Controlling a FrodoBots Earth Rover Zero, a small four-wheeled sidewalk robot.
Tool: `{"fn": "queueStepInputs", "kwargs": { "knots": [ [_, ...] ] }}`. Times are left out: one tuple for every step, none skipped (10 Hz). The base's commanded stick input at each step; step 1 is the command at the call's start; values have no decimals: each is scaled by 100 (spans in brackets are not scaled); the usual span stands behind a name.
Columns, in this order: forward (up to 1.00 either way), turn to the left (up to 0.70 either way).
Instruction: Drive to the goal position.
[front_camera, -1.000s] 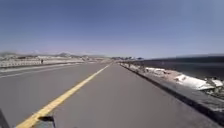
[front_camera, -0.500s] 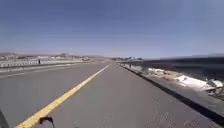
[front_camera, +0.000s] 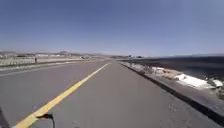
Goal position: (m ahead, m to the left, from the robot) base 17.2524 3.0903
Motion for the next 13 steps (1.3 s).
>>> {"fn": "queueStepInputs", "kwargs": {
  "knots": [
    [85, 0],
    [85, 0],
    [85, 0],
    [85, 0],
    [85, 0],
    [85, 0],
    [85, 0],
    [85, 0],
    [85, 0],
    [85, 0],
    [85, 0],
    [85, 0],
    [85, 0]
  ]
}}
